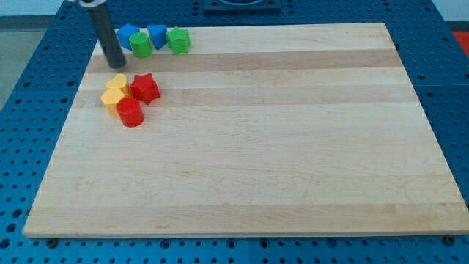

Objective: Push the blue cube and green circle slightly down and right

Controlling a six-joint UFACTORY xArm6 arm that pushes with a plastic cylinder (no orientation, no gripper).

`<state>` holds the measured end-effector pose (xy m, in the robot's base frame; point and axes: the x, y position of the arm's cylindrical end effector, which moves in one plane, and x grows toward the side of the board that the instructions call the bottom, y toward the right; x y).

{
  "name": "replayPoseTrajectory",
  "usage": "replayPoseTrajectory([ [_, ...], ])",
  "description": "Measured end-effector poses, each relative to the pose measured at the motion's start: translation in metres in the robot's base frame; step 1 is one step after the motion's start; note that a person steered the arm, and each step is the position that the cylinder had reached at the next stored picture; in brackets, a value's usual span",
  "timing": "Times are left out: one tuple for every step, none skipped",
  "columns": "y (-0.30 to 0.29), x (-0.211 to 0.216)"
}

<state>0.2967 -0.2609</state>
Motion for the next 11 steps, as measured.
replayPoseTrajectory([
  [-0.035, -0.023],
  [-0.043, -0.041],
  [-0.041, -0.061],
  [-0.028, -0.081],
  [-0.004, -0.084],
  [0.018, -0.084],
  [0.035, -0.084],
  [0.044, -0.074],
  [0.049, -0.051],
  [0.071, -0.020],
  [0.090, -0.005],
])
